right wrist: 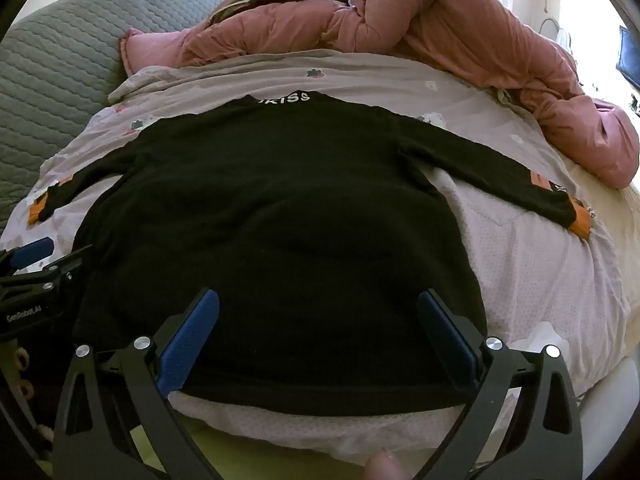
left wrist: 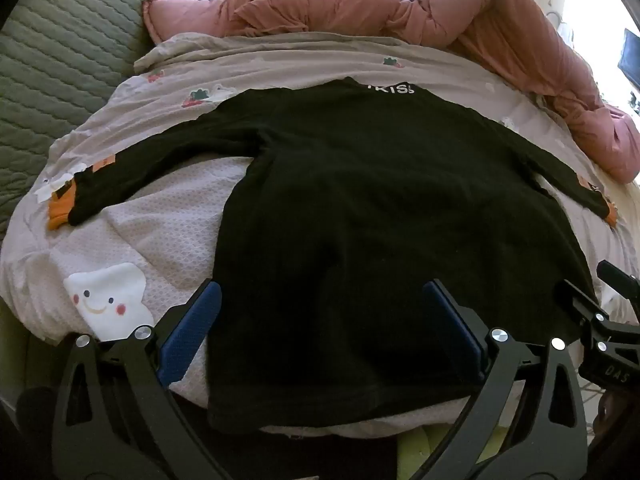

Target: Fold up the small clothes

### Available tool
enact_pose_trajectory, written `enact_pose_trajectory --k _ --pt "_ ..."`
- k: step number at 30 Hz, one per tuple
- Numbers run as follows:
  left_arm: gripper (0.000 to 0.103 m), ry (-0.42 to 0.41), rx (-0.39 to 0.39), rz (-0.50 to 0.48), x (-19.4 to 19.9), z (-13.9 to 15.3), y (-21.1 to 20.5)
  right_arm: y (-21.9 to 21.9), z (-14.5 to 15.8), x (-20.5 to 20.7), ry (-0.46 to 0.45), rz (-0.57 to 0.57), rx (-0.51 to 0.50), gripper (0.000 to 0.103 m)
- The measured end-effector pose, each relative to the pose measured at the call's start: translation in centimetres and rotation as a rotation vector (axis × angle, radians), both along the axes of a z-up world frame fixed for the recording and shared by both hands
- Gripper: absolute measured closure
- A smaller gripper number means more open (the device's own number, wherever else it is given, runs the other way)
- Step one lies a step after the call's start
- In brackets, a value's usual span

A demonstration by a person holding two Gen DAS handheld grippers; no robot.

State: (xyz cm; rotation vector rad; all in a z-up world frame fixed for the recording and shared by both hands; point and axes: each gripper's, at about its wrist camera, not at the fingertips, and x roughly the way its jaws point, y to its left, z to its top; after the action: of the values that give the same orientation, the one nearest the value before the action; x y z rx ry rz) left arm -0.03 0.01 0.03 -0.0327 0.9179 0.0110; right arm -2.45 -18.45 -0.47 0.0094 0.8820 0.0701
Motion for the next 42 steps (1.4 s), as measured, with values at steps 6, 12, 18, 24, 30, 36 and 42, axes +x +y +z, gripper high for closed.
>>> enact_pose_trajectory --k 6,12,18,24,30,36,42 --pt "0.009 0.002 0.002 -0.001 0.02 -0.02 -0.01 0.07 -0.05 -0.07 0.002 0.000 -0.002 0.004" --pt "0.009 0.002 0.002 0.001 0.01 -0.01 0.00 0.24 -0.01 0.01 0.007 0.001 0.000 0.004" --pt "0.009 0.005 -0.001 0.004 0.09 -0.12 0.06 0.23 -0.07 -0.16 0.001 0.001 -0.003 0.004" --pt "0.009 0.002 0.001 0.003 0.01 0.01 0.03 0.16 -0.20 -0.22 0.002 0.000 -0.002 0.004" --pt "0.009 0.001 0.001 0.002 0.02 0.02 0.04 0.15 -0.16 -0.39 0.003 0.001 0.000 0.004" --pt "0.009 0.003 0.001 0.004 0.00 0.03 0.04 0.26 -0.14 -0.37 0.001 -0.001 -0.001 0.004" --pt "0.009 0.003 0.002 0.005 0.20 0.04 0.28 0.16 -0.07 -0.21 -0.001 -0.001 0.002 0.004"
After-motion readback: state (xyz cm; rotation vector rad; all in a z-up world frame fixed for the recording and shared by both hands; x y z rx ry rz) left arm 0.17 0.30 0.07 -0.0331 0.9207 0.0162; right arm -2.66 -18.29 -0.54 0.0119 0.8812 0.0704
